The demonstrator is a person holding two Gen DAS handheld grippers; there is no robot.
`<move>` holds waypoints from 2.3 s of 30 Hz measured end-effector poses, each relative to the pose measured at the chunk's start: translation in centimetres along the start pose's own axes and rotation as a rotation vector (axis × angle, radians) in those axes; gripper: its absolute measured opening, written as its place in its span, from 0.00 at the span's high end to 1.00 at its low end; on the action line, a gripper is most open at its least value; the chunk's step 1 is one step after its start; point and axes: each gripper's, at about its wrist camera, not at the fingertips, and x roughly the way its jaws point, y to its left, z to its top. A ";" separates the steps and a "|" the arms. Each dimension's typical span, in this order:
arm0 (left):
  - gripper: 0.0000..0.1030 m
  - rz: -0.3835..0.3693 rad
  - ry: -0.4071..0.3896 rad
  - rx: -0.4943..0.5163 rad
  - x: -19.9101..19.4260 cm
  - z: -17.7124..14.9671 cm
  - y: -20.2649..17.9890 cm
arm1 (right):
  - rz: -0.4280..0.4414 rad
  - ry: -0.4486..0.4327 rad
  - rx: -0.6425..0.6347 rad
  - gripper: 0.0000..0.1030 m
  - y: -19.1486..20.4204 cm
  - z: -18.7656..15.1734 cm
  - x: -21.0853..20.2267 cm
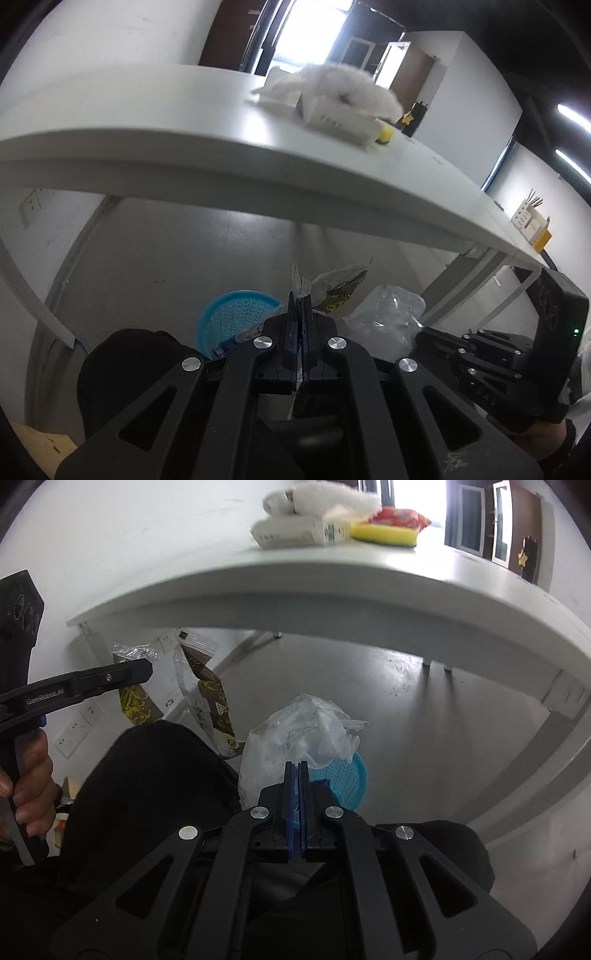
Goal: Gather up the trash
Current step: 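Carry the wrapper and clear bag down over the blue wastebasket, then open the right gripper over the basket while the left gripper releases the wrapper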
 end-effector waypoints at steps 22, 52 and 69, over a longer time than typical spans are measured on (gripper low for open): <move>1.00 0.118 0.273 -0.231 15.7 -2.9 5.6 | -0.032 0.218 0.078 0.99 -2.2 -0.3 15.4; 1.00 0.240 0.572 -0.364 30.5 -2.2 10.1 | -0.059 0.600 0.189 0.98 -5.4 -2.9 34.1; 1.00 0.110 0.499 -0.506 31.9 -1.3 11.7 | -0.056 0.618 0.236 0.98 -6.7 -3.2 37.5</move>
